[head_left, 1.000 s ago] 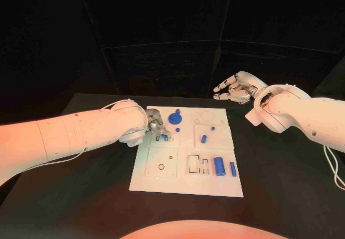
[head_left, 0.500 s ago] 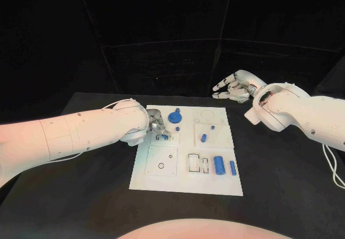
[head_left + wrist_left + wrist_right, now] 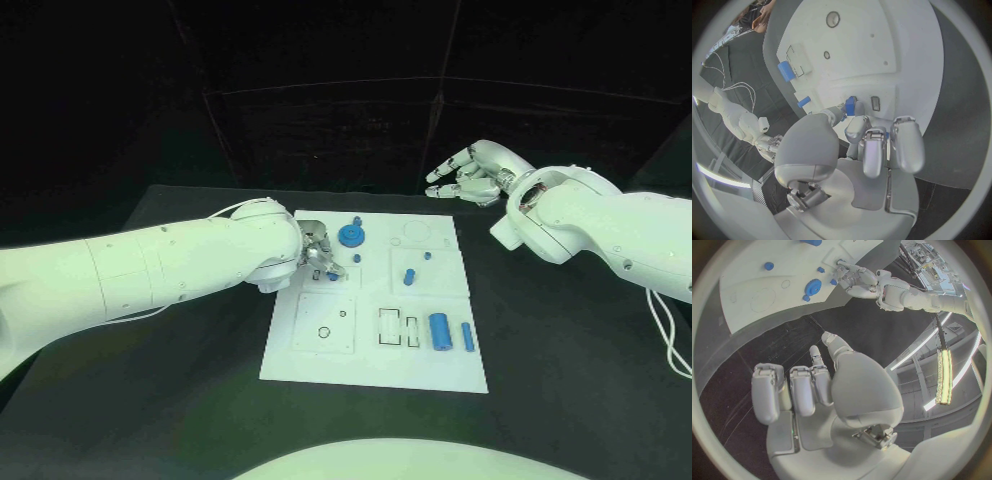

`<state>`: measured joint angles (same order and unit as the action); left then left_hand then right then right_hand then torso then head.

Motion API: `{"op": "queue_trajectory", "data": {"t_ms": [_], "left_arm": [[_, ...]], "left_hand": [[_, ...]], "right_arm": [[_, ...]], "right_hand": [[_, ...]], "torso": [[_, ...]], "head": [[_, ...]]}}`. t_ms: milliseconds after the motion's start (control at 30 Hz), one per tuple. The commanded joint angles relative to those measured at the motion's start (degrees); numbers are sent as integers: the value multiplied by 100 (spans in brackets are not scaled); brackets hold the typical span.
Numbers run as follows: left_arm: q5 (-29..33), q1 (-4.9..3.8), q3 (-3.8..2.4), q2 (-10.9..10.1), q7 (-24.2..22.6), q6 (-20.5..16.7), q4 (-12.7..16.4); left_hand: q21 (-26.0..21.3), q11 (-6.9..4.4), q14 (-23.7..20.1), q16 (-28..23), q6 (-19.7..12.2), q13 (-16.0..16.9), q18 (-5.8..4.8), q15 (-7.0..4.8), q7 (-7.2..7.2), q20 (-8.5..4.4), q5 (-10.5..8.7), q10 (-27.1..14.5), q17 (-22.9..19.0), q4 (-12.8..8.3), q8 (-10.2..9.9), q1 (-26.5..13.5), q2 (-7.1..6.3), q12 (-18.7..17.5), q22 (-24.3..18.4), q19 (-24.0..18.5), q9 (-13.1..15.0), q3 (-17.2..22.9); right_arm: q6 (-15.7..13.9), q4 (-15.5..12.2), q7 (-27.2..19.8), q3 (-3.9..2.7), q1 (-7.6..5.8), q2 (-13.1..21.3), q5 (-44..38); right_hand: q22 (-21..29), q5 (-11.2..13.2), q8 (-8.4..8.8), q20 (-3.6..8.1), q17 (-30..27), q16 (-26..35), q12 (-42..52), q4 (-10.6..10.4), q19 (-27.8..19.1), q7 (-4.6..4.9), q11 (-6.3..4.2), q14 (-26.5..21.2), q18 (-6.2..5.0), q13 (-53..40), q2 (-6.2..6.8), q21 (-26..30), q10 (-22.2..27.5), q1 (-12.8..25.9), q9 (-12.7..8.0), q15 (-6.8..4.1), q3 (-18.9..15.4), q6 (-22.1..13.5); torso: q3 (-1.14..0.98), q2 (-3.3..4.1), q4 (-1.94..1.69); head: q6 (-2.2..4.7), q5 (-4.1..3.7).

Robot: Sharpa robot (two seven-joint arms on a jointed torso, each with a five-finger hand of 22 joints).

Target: Assemble the parts on the task board

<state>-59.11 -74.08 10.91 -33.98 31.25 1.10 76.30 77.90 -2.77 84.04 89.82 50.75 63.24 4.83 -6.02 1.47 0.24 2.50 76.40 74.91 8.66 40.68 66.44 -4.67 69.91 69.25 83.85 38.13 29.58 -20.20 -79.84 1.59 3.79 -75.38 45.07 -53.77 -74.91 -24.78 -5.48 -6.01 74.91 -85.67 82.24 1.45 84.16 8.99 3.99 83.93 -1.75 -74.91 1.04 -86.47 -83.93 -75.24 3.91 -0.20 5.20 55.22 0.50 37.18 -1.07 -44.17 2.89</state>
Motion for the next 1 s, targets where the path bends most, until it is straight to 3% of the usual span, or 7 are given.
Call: {"op": "queue_trajectory", "data": {"t_ms": [33,800,1000], "left_arm": [[-31,6,7,11,28,144,9],[-330,8,17,-32,44,187,-37],[-381,8,17,-14,47,198,-38]], "left_hand": [[37,0,596,18,14,16,-103,-4,-26,-12,19,52,1509,-584,43,-10,-39,31,16,20,3,547],[59,-10,596,18,44,47,-109,-11,-39,-18,19,78,1509,-629,60,-32,-73,60,54,31,10,514],[75,-17,596,18,71,72,-113,-17,-48,-22,19,100,1509,-650,74,-52,-85,83,82,40,15,488]], "right_arm": [[42,-6,-7,-4,-12,-5,-16],[76,-24,23,-4,-12,-10,-30],[80,-27,24,-4,-12,-12,-34]], "right_hand": [[-652,-24,31,38,560,23,-35,-7,145,-6,-24,402,-21,-877,16,25,-128,23,-6,-40,34,42],[-651,-22,31,38,560,24,-38,-13,144,-6,-24,402,-22,-875,15,27,-127,40,-6,-39,45,44],[-651,-22,31,38,560,24,-38,-13,144,-6,-24,402,-22,-875,15,27,-127,40,-6,-39,45,44]], "torso": [[0,0,-2],[1,3,7],[3,6,7]], "head": [[-9,11],[-2,39],[-14,15]]}}
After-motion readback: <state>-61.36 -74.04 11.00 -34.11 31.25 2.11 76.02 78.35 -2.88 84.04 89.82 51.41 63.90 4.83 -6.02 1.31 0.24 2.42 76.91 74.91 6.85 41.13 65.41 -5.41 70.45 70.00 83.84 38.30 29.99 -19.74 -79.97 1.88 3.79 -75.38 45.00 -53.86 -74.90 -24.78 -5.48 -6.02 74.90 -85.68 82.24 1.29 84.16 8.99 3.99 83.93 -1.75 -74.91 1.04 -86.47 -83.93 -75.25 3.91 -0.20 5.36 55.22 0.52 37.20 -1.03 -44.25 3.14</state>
